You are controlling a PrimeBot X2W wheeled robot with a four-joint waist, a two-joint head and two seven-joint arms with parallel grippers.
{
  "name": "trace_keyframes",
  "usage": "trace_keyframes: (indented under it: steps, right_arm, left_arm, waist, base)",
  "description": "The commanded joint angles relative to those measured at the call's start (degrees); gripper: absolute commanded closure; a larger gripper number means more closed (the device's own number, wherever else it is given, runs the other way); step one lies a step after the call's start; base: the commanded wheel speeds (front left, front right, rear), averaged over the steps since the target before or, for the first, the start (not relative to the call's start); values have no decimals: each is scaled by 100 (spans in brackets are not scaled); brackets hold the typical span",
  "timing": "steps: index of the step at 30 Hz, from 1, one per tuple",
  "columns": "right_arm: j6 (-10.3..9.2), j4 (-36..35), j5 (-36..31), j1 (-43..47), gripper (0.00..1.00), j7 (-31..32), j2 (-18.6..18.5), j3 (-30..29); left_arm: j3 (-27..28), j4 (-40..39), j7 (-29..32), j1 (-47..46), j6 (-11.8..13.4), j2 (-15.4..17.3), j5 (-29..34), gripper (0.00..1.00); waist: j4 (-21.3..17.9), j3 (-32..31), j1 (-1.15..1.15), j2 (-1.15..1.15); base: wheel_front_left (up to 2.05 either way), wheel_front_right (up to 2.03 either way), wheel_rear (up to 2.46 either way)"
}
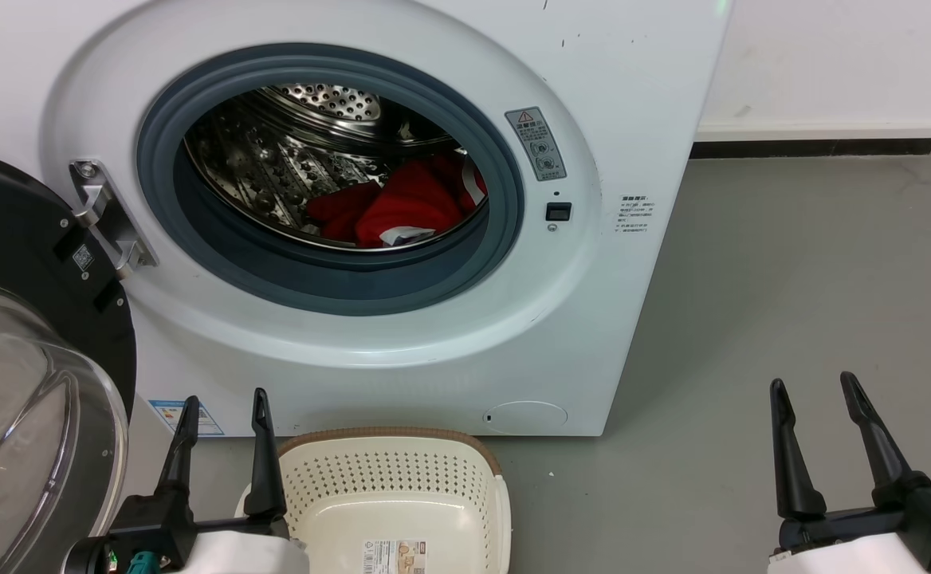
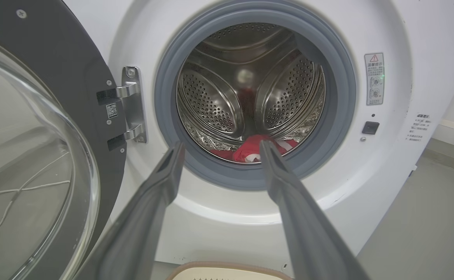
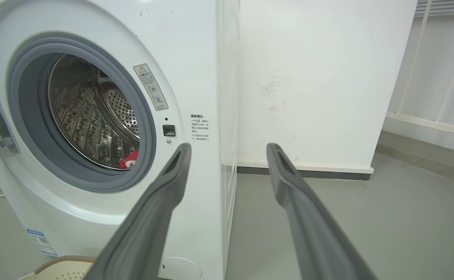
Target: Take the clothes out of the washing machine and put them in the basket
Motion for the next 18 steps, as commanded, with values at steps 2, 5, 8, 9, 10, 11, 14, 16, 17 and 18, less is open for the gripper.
trace_keyframes:
  steps: [2, 5, 8, 9, 10, 11, 14, 16, 17, 18]
  right_arm:
    - [-3, 7, 12, 61, 0, -12, -11, 8]
    - [-4, -7, 9, 64, 0, -12, -11, 10]
    - [-4, -25, 4, 53, 0, -12, -11, 12]
    - [-4, -30, 8, 44, 0, -12, -11, 15]
    - [-3, -34, 14, 33, 0, -12, -11, 21]
    - [-4, -41, 14, 16, 0, -12, -11, 31]
    - [-4, -57, 9, -56, 0, -12, -11, 68]
    - [-4, -83, 1, -103, 0, -12, -11, 89]
    - [-4, -99, -14, -128, 0, -12, -10, 96]
    - [-4, -114, -36, -151, 0, -12, -10, 103]
  left_arm:
    - [3, 18, -16, 43, 17, 17, 1, 0]
    - [-2, 24, -16, 54, 26, 17, 5, 0]
    - [-4, 38, -16, 38, 29, 17, -8, 0]
    - [0, 46, -16, 24, 27, 17, -12, 0]
    - [1, 59, -16, 1, 10, 17, -15, 0]
    - [13, 79, -16, -38, -11, 17, -21, 0]
    - [75, 171, -16, -197, -110, 16, -4, 0]
    - [149, 248, -16, -353, -182, 17, 58, 0]
    - [181, 298, -16, -454, -220, 17, 76, 0]
    - [212, 349, -16, -569, -280, 17, 124, 0]
  waist:
    - [-3, -2, 0, 0]
    - [-9, -5, 0, 0]
    - [-20, -2, 0, 0]
    - [-29, 2, 0, 0]
    - [-40, 7, 0, 0]
    - [-54, 18, 0, 0]
    - [-118, 65, 0, 0]
    - [-180, 127, 0, 0]
    - [-210, 165, 0, 0]
    - [-244, 209, 0, 0]
  base:
    - [0, 0, 0]
    - [0, 0, 0]
    - [0, 0, 0]
    - [0, 0, 0]
    - [0, 0, 0]
    - [0, 0, 0]
    - [0, 0, 0]
    - [0, 0, 0]
    - [0, 0, 0]
    - [0, 0, 0]
